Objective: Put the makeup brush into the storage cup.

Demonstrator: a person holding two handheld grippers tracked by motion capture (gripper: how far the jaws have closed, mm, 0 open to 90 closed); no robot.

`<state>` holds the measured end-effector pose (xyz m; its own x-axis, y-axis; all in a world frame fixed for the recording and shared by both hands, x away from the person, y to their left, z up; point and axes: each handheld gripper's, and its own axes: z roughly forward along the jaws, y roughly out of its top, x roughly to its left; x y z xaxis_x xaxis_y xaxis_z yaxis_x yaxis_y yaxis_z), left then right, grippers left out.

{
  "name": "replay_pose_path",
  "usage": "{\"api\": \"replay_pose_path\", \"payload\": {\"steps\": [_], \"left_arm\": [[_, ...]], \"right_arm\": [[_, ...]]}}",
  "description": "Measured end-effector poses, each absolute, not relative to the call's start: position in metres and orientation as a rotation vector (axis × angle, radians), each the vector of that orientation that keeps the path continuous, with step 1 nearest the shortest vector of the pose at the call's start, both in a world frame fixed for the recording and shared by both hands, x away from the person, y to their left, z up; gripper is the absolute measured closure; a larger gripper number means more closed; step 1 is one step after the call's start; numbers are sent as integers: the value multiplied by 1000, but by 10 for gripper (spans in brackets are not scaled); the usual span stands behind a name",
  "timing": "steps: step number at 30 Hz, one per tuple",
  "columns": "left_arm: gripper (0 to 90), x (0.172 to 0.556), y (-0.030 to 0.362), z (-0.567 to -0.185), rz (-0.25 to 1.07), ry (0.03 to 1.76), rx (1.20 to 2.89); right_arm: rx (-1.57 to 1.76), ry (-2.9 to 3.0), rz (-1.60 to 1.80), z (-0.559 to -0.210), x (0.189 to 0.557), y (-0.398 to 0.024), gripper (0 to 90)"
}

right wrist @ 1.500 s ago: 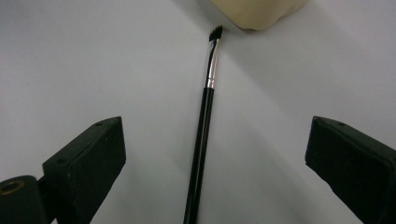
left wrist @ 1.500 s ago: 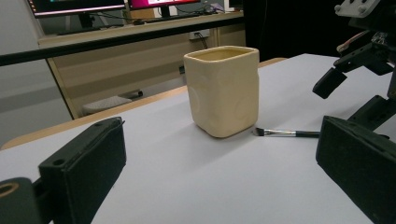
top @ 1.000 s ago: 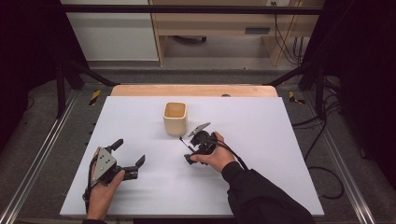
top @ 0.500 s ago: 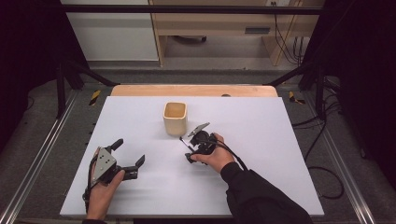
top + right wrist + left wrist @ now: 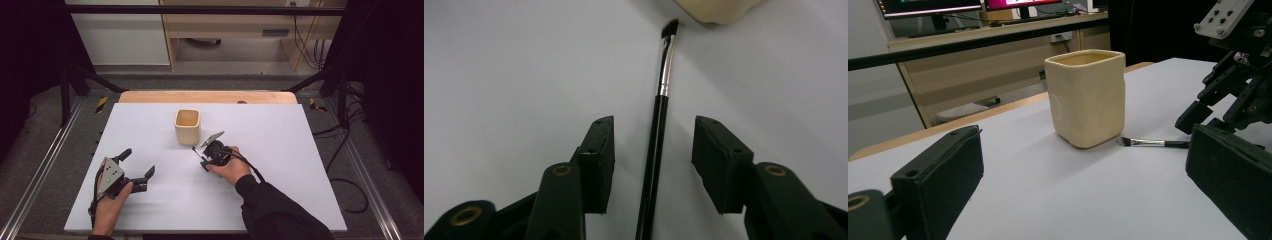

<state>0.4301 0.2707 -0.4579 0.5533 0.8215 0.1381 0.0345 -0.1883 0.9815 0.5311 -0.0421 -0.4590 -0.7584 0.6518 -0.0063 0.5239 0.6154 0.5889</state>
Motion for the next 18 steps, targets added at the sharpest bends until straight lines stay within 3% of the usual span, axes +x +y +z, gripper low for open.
{"api": "replay_pose_path", "payload": {"steps": [6,18], "left_arm": [[18,430,271,-458,838,738,1617],[19,430,270,-458,842,736,1623]], "right_arm": [[972,2623,847,-459,529,-42,625],[1007,2627,838,-459,530,-44,702]]}}
